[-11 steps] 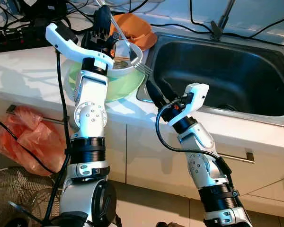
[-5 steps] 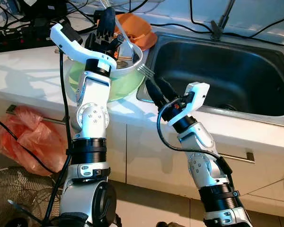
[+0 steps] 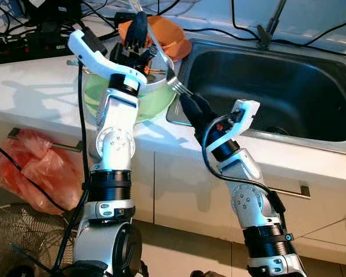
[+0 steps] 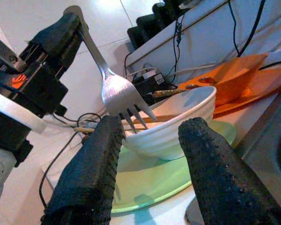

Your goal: Kitchen organization

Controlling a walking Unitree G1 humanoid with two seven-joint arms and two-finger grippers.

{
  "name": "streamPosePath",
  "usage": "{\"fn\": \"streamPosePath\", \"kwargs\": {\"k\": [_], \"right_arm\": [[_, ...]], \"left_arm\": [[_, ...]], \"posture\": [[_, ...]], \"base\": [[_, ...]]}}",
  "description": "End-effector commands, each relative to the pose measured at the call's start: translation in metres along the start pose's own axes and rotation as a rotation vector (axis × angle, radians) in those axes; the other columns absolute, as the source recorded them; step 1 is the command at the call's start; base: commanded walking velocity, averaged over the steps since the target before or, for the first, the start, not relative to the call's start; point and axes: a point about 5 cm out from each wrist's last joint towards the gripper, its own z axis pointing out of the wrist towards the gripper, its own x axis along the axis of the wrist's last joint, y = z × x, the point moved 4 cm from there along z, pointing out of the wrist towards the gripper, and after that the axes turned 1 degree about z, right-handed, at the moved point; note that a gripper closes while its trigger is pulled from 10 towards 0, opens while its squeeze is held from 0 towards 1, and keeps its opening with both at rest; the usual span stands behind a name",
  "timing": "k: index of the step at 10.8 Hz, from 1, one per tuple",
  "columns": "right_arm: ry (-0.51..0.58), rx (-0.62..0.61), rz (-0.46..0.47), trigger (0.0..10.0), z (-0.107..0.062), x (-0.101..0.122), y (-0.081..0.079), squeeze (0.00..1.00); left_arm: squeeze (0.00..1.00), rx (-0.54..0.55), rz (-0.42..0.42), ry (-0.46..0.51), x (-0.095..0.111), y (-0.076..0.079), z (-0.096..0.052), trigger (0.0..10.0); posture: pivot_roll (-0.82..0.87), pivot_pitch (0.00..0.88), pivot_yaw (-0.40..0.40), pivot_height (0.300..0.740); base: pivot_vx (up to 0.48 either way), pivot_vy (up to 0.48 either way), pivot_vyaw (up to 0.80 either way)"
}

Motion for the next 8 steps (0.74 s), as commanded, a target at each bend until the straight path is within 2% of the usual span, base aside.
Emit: {"fn": "streamPosePath", "kwargs": {"k": [1,8], "right_arm": [[0.016,0.013,0.007,10.0,-0.0019,0.0048,-0.0029,0.0],[0.024,-0.012,0.087,10.0,-0.0033,0.0069,0.003,0.0]], "left_arm": [[0.0,-0.017,-0.034,-0.018,-0.0114,0.0061,-0.003,10.0],[0.0,-0.081,-0.071,-0.053,-0.0202,0.0152,-0.0083,10.0]], "posture": [[0.13,0.11,-0.026,0.74],[0.13,0.112,-0.028,0.74]], "base": [[0.0,0.0,0.0],[0.0,0.0,0.0]]}}
